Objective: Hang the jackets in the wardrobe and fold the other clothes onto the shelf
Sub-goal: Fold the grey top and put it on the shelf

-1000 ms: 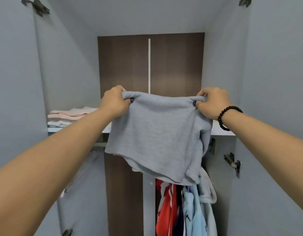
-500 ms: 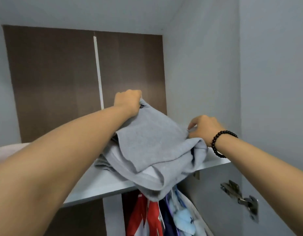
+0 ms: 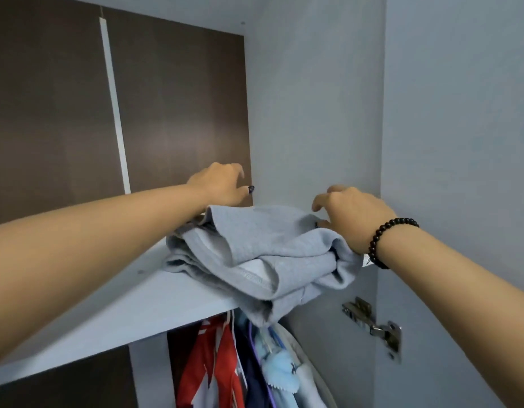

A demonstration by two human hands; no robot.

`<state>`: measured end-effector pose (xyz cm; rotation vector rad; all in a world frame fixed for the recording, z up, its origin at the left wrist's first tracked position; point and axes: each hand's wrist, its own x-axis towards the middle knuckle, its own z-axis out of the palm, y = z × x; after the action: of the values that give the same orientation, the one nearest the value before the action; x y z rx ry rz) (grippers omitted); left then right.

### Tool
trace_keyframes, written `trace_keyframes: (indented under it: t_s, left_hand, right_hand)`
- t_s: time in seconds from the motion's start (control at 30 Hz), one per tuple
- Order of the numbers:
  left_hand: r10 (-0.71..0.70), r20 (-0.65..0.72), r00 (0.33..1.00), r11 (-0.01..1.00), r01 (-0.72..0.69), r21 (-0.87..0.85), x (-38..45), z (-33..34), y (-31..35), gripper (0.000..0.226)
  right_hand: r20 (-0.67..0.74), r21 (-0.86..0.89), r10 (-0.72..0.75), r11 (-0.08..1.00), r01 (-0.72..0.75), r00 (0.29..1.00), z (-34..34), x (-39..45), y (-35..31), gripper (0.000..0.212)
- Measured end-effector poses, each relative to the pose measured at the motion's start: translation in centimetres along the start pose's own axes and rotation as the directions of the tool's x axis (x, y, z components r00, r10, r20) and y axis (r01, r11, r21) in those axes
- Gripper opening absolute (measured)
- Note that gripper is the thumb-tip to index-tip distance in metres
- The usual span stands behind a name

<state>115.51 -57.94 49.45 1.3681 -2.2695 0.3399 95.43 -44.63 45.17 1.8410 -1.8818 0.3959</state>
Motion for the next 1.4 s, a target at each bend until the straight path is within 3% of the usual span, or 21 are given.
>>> trace_keyframes:
  t_s: [0.07, 0.13, 0.2, 0.3, 0.4, 0.47, 0.53, 0.6, 0.8, 1.0, 1.4]
  left_hand:
    - [-0.048, 0.013, 0.999, 0.999, 0.048, 0.008, -2.1, -1.0, -0.6, 0.043]
    - [-0.062, 0.047, 0.997, 0.997, 0.06, 0.046, -4.4, -2.0, -1.0, 0.058]
    - [-0.094, 0.047, 0.995, 0.995, 0.092, 0.042, -6.5, -3.0, -1.6, 0.072]
    - [-0.218, 0.085, 0.972, 0.97, 0.226, -0.087, -8.9, -4.0, -1.8, 0.077]
    - [-0.265, 0.193, 0.945, 0.948, 0.292, -0.124, -10.1, -3.8, -0.2, 0.071]
    - [-0.144, 0.232, 0.962, 0.986, 0.12, 0.114, -10.2, -2.5, 0.6, 0.062]
    - [-0.059, 0.269, 0.961, 0.949, -0.03, 0.314, -9.9, -0.9, 1.0, 0.039]
    - [-0.025, 0.283, 0.959, 0.909, -0.096, 0.406, -8.9, 0.5, 1.0, 0.031]
    - [-0.014, 0.332, 0.943, 0.892, -0.138, 0.431, -5.1, 2.7, 0.6, 0.036]
    - [0.034, 0.347, 0.937, 0.901, -0.18, 0.395, -1.8, 5.0, -0.1, 0.034]
    - [-0.027, 0.322, 0.946, 0.979, -0.039, 0.198, -0.1, 6.7, -1.7, 0.043]
  right_hand:
    - [-0.121, 0.277, -0.117, 0.95, 0.147, 0.986, -0.1, -0.5, -0.6, 0.027]
    - [-0.185, 0.587, -0.193, 0.765, 0.266, 0.964, 0.0, -1.5, -1.8, 0.025]
    - [-0.187, 0.742, -0.294, 0.583, 0.331, 0.937, 0.5, -3.0, -3.3, 0.03]
    - [-0.174, 0.643, -0.441, 0.626, 0.441, 0.88, 2.0, -4.5, -5.0, 0.053]
    - [-0.216, 0.5, -0.421, 0.727, 0.471, 0.881, 2.9, -4.9, -5.9, 0.06]
    - [-0.232, 0.473, -0.387, 0.757, 0.451, 0.892, 3.2, -5.0, -6.3, 0.06]
    - [-0.211, 0.465, -0.353, 0.784, 0.411, 0.912, 3.5, -5.0, -6.5, 0.061]
    - [-0.172, 0.474, -0.307, 0.807, 0.352, 0.936, 3.5, -4.6, -6.7, 0.06]
    - [0.001, 0.499, -0.248, 0.839, 0.215, 0.969, 3.4, -2.0, -6.5, 0.047]
    - [0.208, 0.529, -0.284, 0.838, 0.137, 0.936, 3.9, 2.1, -5.6, 0.06]
    - [0.288, 0.553, -0.293, 0.828, 0.091, 0.912, 5.3, 5.4, -5.6, 0.062]
